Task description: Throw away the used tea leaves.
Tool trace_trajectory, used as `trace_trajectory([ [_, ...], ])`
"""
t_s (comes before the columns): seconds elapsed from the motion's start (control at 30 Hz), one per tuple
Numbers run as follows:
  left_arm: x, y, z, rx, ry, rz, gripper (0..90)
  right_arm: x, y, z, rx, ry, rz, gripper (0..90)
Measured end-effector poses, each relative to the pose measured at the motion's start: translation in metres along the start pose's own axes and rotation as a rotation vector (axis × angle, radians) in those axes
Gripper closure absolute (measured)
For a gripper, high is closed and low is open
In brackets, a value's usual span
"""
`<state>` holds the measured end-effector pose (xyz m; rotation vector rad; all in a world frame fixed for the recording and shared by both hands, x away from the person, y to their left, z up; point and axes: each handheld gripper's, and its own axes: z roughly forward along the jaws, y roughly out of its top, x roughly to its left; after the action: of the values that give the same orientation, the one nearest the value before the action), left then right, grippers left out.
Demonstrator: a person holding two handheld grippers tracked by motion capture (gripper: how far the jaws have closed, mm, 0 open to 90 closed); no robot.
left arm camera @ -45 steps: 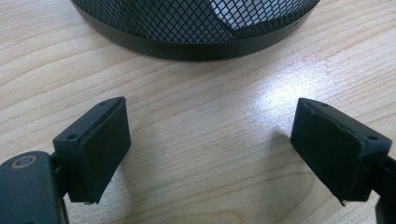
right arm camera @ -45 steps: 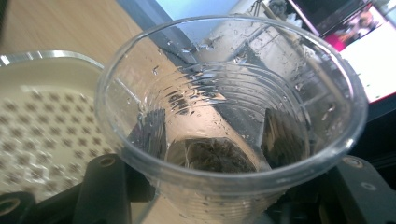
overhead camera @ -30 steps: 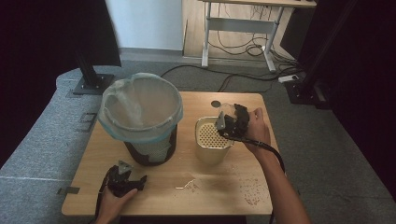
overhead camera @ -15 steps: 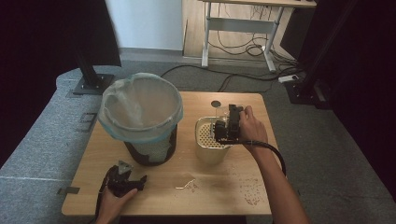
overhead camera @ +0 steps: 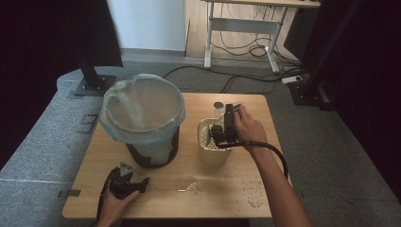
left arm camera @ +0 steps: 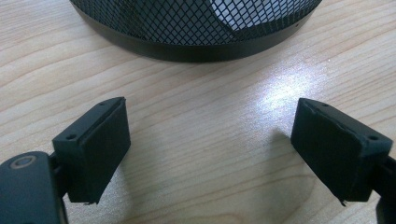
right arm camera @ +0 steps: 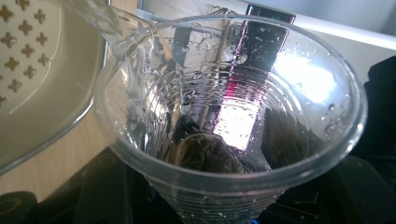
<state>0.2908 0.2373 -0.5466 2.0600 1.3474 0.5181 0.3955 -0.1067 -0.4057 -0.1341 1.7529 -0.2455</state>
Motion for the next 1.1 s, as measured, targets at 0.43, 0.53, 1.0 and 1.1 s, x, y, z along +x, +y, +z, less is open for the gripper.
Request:
trace_trajectory([
  [0.43,0.0,0.0,0.0,-0.001,0.0,-0.001,11.9,0.006,0.016,0.006,0.016,-0.058,-0.242,40.7],
  [0.53,0.0,0.0,0.0,-0.001,0.0,-0.001,11.9,0.01,0.019,0.007,0.026,-0.064,-0.305,40.9],
  [1.0,0.0,0.0,0.0,-0.001,0.0,-0.001,11.9,0.01,0.03,0.006,0.04,-0.111,-0.506,42.2],
  [1.1,0.0,0.0,0.0,-0.001,0.0,-0.002,11.9,0.011,0.03,0.008,0.043,-0.143,-0.574,42.5],
])
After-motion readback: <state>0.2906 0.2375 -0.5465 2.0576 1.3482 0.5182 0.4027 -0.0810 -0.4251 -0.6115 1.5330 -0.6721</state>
